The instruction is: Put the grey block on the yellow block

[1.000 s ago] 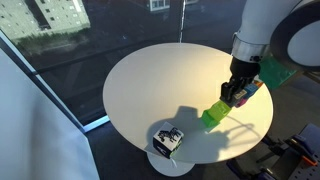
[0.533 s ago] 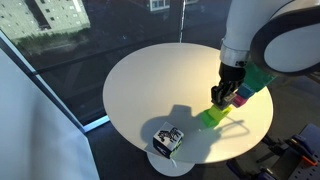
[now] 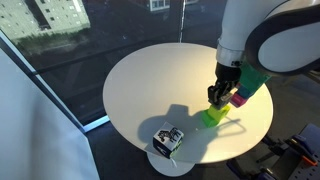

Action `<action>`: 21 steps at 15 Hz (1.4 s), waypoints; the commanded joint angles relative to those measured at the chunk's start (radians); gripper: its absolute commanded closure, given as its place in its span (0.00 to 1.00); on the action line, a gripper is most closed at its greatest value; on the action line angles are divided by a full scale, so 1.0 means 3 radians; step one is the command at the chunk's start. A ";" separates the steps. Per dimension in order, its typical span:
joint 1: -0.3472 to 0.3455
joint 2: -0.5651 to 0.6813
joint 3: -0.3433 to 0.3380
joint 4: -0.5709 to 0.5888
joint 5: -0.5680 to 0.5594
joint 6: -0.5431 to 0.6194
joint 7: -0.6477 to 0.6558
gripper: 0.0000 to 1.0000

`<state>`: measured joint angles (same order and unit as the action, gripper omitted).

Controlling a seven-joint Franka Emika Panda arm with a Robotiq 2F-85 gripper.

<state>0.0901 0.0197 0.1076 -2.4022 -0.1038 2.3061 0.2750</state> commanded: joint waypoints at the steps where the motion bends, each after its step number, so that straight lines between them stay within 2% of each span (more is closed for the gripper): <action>1: 0.0026 0.0003 -0.0006 0.0050 0.0011 -0.0011 0.0085 0.73; 18: 0.0031 -0.0105 0.0001 0.0031 -0.0066 -0.0371 0.0211 0.73; 21: 0.0031 -0.0093 0.0002 0.0026 -0.0036 -0.0314 0.0161 0.73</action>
<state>0.0927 0.0038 0.1077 -2.4012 -0.1088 2.2315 0.3114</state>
